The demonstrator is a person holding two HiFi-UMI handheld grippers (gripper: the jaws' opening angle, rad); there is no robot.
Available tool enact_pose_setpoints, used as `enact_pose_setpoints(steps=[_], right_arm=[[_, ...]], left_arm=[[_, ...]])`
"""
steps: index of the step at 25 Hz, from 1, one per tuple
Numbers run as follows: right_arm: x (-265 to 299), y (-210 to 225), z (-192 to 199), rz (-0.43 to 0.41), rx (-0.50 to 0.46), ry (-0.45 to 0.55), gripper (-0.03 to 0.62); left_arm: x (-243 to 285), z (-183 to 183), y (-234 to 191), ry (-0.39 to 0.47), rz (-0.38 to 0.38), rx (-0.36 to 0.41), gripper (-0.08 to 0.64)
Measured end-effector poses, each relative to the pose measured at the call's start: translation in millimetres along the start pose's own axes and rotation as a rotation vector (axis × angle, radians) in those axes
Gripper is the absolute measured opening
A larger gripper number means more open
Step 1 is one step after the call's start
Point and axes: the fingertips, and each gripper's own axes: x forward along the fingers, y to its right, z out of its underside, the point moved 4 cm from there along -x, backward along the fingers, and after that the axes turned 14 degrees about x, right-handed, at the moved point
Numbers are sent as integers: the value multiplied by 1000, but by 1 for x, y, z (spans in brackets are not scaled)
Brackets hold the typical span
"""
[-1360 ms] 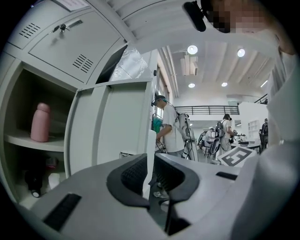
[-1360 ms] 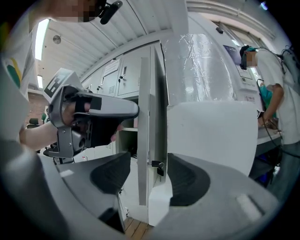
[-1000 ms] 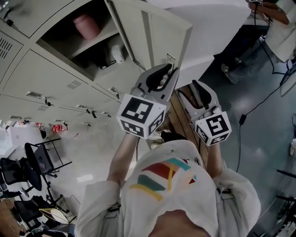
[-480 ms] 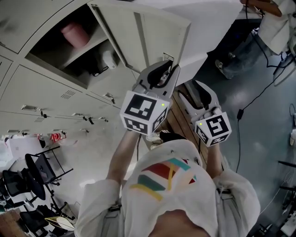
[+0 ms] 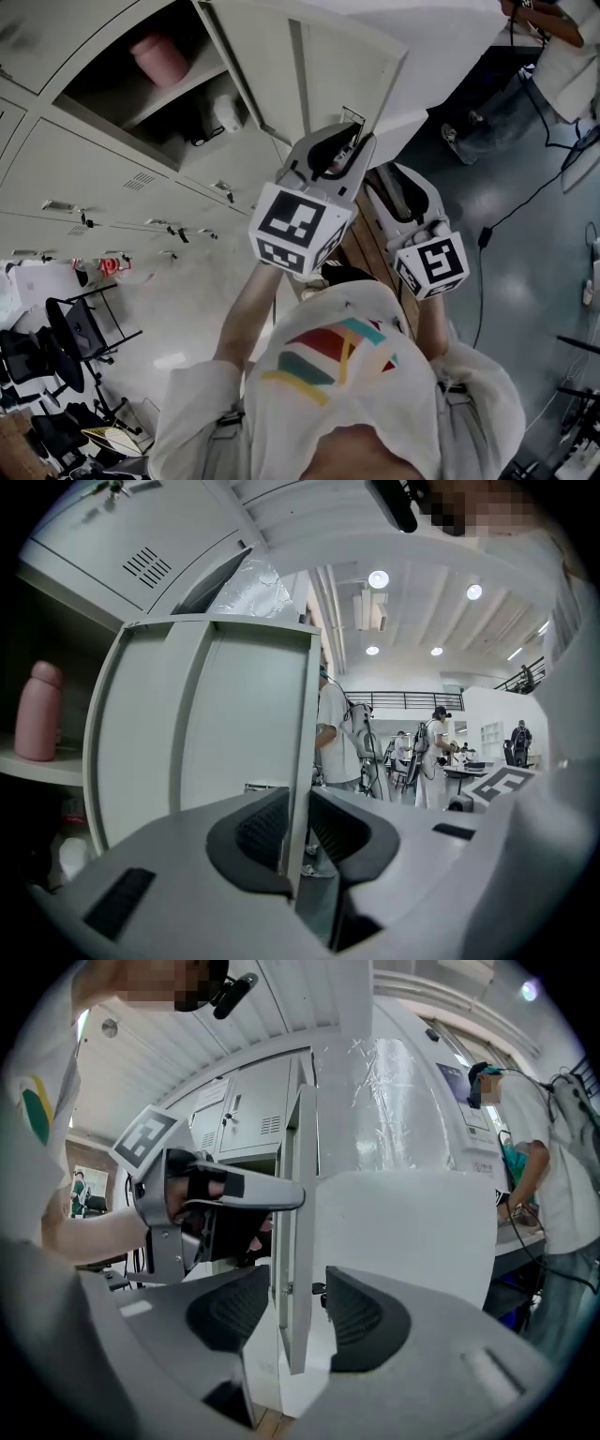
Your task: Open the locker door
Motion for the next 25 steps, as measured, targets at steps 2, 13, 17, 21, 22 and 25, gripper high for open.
enact_pose_setpoints(steps=[2,13,17,21,22,25], right_arm=[[-1,-3,1,-12,16,0,184],[-2,-21,-5,-83,-1,19,184],[-2,-27,-7,-93,-9,18,184],[-1,-33,-8,-98,-19,19,184],[-1,-34,-9,-99,-20,20,184],[1,-40,-10,-109,-25,20,184]], left_arm=[[-2,0,0,1,-3,-11,61],[-16,0,8,-5,-36,3,91],[-22,1,8,-10,-48,10,91],[-30,-1,5,-1,-56,8,92],[-32,-1,4,0,-60,9,92],[-39,-2,2,2,-77,15,92]])
